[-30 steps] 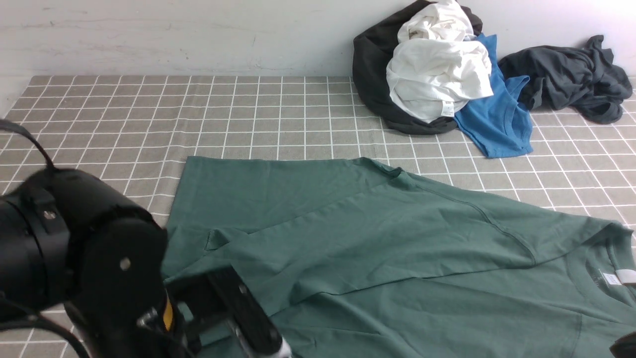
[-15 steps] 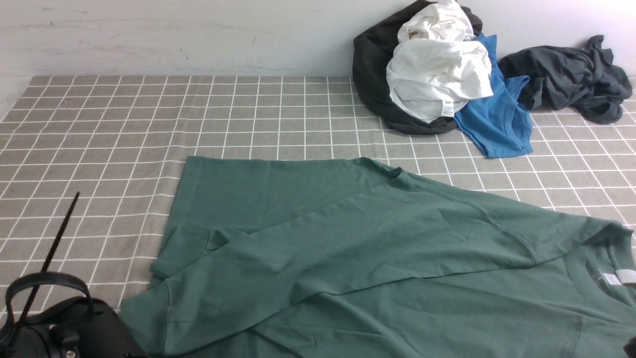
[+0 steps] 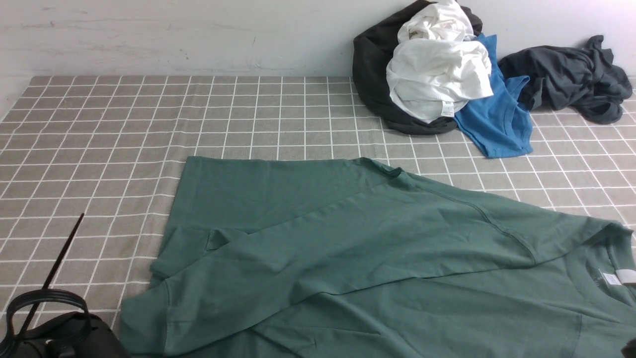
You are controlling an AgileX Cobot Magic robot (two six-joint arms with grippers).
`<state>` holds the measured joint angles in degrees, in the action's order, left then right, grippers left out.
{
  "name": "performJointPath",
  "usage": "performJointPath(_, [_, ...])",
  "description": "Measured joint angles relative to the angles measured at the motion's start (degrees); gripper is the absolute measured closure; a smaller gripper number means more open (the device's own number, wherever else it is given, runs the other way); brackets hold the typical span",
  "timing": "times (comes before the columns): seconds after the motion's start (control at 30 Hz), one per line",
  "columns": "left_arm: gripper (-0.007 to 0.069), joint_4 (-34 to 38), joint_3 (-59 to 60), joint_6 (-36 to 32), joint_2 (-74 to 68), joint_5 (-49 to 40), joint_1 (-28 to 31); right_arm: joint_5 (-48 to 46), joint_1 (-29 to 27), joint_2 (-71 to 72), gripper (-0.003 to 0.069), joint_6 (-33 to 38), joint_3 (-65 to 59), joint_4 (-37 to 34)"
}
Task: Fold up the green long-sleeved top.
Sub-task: Use both arms simultaneously to clamp the lower edge of the clothing fabric
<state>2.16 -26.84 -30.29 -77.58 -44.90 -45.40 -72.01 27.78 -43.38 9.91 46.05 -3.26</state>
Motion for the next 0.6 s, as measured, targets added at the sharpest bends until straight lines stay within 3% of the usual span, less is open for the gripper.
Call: performJointPath(0.6, [0.0218,-2.2,-0.4,-1.5,-2.7,-0.1,0.0,0.0,0.0,0.0,0.0673,0.0,0.0,0.0])
